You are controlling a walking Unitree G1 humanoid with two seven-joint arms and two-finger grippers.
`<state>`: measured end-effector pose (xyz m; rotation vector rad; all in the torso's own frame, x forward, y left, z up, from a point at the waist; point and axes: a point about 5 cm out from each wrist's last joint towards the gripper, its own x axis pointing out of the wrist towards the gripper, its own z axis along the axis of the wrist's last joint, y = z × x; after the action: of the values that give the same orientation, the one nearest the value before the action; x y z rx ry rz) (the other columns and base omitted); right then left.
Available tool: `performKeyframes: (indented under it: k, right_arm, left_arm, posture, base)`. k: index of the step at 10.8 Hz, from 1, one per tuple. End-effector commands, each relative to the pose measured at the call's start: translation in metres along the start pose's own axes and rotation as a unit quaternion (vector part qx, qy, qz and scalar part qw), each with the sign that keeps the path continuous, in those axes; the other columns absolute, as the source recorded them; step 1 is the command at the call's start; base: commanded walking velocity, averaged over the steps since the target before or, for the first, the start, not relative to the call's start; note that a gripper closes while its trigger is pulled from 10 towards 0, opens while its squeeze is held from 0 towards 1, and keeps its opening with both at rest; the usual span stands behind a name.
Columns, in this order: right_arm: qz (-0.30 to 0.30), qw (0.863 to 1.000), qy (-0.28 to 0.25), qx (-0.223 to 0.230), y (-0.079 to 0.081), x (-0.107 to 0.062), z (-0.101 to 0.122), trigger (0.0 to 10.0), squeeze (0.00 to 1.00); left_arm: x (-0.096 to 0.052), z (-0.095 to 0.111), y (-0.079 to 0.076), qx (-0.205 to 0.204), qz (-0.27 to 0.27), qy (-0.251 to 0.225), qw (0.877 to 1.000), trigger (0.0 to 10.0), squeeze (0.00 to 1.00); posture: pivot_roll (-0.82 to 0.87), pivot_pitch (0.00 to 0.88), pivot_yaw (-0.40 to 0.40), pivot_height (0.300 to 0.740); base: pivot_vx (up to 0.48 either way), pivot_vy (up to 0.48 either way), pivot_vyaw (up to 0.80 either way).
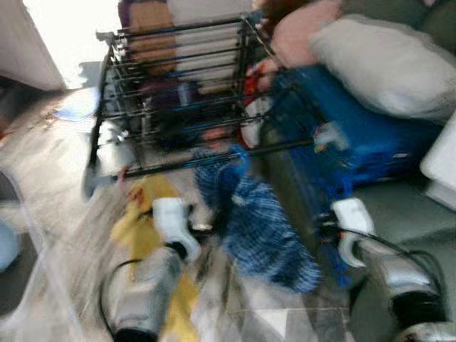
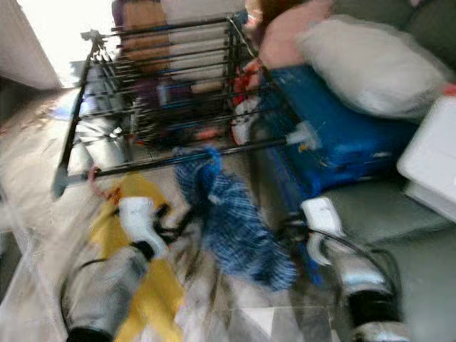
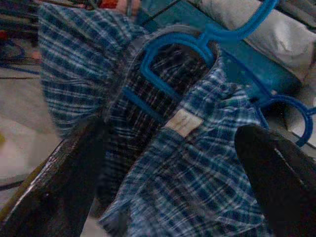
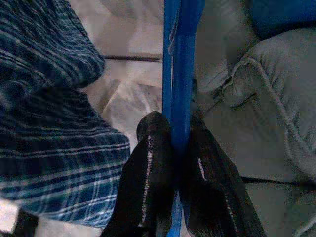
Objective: Hang hanger
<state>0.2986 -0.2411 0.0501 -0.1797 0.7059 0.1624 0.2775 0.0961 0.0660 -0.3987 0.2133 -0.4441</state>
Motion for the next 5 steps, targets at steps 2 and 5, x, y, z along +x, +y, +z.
performKeyframes:
  k: [2,5]
  right_arm:
    - [0.012,0.999,-0.047,-0.016,0.000,0.003,0.032,10.0,0.00]
    - [0.022,0.996,-0.070,-0.045,-0.003,0.007,0.070,10.0,0.00]
  left_arm:
    - [-0.005,0.001,0.007,0.004,0.018,0.002,1.000,10.0,0.00]
    - [-0.011,0.001,0.011,0.006,0.024,0.005,1.000,10.0,0.00]
  posture:
    - [-0.19,0.000,0.055,0.740]
    - [-0.17,0.000,0.053,0.740]
  base:
    - [0.000,0.000,0.00]
    - [0.000,0.000,0.00]
